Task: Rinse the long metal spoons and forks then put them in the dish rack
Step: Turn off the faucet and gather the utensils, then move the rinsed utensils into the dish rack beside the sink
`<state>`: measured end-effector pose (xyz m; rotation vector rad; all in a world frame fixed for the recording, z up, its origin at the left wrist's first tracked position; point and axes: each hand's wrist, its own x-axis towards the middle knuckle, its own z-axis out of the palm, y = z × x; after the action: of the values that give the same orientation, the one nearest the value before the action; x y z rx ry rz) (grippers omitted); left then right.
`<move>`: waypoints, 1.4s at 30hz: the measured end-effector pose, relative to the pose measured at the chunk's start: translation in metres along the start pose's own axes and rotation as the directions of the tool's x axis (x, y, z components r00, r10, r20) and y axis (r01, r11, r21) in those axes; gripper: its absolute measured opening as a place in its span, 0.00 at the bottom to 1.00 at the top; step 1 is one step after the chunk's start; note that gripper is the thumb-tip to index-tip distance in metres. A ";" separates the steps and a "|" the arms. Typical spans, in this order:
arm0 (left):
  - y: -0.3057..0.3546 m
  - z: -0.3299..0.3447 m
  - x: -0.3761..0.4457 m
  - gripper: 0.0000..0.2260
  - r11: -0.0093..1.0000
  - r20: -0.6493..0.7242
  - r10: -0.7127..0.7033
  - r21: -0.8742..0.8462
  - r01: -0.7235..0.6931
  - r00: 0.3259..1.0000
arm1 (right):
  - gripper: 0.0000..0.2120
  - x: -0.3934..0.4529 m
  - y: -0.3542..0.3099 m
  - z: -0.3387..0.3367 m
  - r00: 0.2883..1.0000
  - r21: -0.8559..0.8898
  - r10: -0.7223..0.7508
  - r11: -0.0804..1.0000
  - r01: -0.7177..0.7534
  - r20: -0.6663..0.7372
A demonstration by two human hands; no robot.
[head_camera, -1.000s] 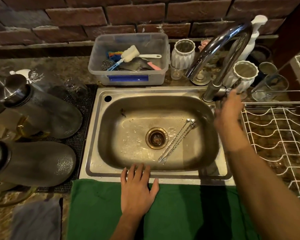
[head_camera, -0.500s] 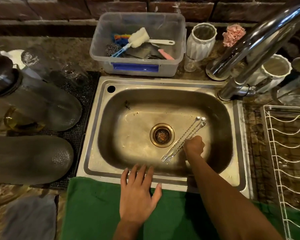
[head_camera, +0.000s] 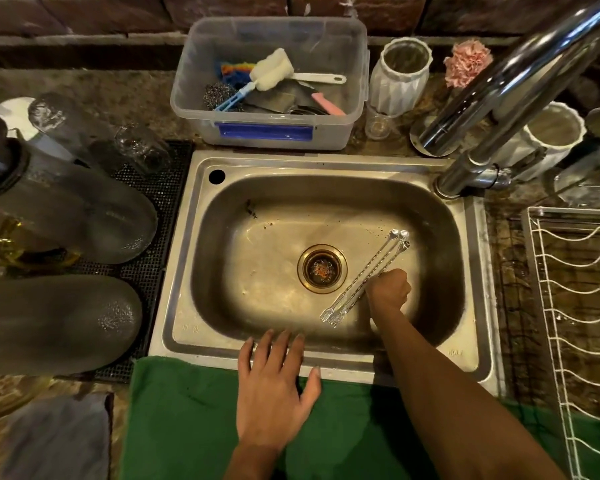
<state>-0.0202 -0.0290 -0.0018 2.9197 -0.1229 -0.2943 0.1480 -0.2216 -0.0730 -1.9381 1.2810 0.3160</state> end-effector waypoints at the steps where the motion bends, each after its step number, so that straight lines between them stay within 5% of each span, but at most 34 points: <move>1: 0.000 -0.001 0.000 0.25 1.000 0.000 -0.001 0.004 0.001 1.000 | 0.07 -0.001 -0.002 -0.002 1.000 0.013 0.003 1.000 -0.003 0.004; 8: 0.002 -0.004 -0.001 0.24 1.000 -0.003 0.004 0.013 -0.003 1.000 | 0.07 -0.013 -0.013 -0.032 0.993 -0.051 -0.111 0.992 0.113 0.047; 12: 0.001 -0.003 0.001 0.24 1.000 -0.023 0.012 0.016 -0.012 1.000 | 0.09 -0.038 -0.024 -0.063 0.979 0.049 -0.202 0.979 0.200 0.028; 19: 0.013 -0.012 -0.001 0.27 1.000 0.006 -0.001 0.008 0.001 1.000 | 0.05 -0.115 -0.026 -0.183 0.913 0.083 -0.393 0.919 0.386 0.107; 25: 0.101 -0.007 0.004 0.26 0.971 0.027 0.236 -0.042 -0.235 0.971 | 0.05 -0.183 -0.024 -0.313 0.872 0.058 -0.487 0.873 0.484 0.054; 34: 0.185 0.020 0.009 0.34 0.942 0.138 0.325 0.038 -0.333 0.936 | 0.04 -0.201 -0.009 -0.467 0.793 -0.190 -0.588 0.807 0.559 -0.159; 42: 0.187 0.031 0.012 0.35 0.949 0.106 0.309 0.034 -0.314 0.945 | 0.04 -0.116 0.011 -0.504 0.844 -0.501 -0.536 0.737 0.454 -0.024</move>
<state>-0.0264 -0.2182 0.0057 2.8733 -0.6090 -0.3881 -0.0165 -0.5068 0.3266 -2.7004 0.7586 0.2054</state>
